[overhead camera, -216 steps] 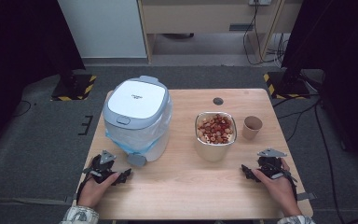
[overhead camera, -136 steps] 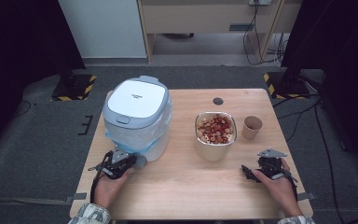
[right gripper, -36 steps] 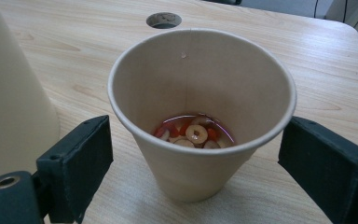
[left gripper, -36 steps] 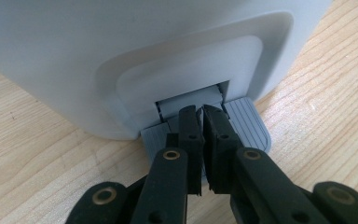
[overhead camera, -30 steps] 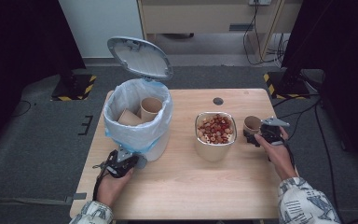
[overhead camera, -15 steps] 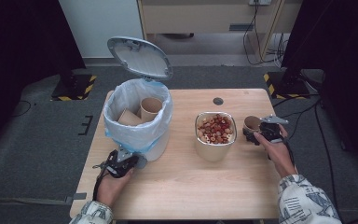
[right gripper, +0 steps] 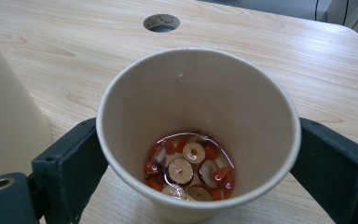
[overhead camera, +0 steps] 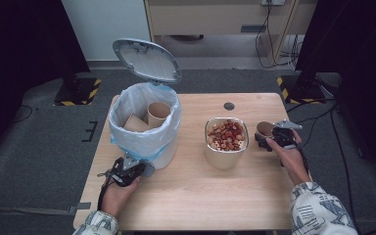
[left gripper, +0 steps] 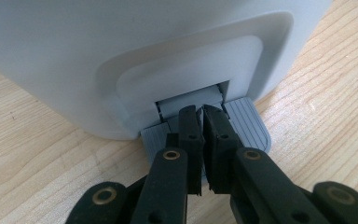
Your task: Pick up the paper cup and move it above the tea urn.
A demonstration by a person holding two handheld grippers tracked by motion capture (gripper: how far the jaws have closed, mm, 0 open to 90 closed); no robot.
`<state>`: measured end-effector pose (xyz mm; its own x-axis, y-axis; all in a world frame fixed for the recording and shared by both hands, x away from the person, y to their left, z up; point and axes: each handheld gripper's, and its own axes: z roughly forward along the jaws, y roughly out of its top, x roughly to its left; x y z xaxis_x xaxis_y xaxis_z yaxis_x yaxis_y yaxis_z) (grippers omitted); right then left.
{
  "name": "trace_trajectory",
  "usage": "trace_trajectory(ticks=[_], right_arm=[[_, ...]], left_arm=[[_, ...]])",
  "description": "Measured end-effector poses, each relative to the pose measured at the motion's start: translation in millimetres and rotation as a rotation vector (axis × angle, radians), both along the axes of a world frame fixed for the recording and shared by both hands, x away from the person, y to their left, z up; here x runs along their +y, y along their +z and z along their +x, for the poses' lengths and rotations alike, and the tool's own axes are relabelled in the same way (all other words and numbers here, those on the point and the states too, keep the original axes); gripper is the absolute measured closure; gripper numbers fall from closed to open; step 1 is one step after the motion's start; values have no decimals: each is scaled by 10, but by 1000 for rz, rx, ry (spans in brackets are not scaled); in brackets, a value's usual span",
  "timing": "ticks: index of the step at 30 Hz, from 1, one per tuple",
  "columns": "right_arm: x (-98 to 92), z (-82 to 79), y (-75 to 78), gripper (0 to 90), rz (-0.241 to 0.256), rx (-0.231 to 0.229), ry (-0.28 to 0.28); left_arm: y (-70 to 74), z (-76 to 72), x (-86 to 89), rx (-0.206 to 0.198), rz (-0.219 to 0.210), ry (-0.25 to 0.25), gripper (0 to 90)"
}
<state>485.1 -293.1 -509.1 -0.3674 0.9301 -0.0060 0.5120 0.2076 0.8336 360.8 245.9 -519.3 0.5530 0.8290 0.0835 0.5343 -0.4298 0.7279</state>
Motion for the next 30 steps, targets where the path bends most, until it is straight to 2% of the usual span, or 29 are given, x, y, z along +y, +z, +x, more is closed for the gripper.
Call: trace_trajectory(ticks=[4, 16, 19, 30], right_arm=[[13, 14, -20, 99, -6, -7, -7], [35, 64, -71, 124, 14, 2, -21], [35, 75, -79, 148, 33, -1, -29], [44, 89, -147, 182, 40, 5, -38]], left_arm=[[0, -1, 0, 0, -1, 1, 856], [-1, 0, 1, 0, -1, 0, 856], [-1, 0, 1, 0, -1, 0, 856], [-1, 0, 2, 0, -2, 0, 856]])
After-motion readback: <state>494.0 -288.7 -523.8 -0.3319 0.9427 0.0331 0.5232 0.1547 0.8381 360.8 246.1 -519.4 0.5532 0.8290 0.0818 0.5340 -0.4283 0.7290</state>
